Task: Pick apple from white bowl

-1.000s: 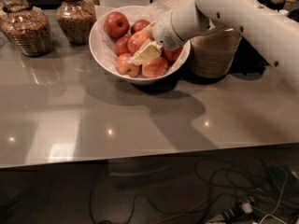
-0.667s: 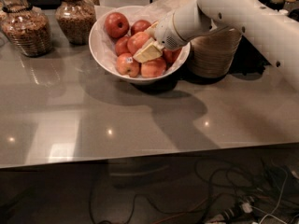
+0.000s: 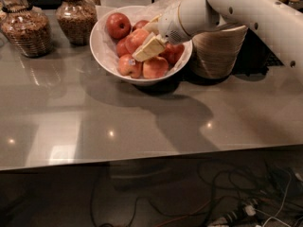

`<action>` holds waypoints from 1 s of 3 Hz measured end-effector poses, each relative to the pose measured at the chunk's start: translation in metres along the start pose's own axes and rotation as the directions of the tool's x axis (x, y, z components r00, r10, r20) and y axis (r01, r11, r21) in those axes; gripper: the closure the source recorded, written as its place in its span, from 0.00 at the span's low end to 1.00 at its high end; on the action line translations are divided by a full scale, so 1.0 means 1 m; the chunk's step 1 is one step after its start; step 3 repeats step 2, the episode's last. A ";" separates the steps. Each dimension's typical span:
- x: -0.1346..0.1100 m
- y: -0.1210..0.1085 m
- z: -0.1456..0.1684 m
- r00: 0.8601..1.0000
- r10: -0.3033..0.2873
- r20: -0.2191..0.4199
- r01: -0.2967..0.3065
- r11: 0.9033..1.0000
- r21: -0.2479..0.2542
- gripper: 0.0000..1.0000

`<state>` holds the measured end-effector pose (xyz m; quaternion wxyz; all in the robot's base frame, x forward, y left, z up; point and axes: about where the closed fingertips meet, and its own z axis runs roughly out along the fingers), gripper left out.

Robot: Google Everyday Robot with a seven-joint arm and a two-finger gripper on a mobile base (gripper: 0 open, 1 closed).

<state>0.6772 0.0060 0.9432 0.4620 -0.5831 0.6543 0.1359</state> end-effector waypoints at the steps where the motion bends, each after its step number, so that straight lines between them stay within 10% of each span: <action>1: -0.020 -0.008 -0.021 0.996 -0.014 0.084 0.011 0.999 0.032 1.00; 3: -0.025 -0.003 -0.050 0.987 0.003 0.160 -0.004 1.000 0.008 1.00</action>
Offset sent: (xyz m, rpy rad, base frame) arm -0.0486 -0.0498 0.0678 0.2361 -0.0307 0.0907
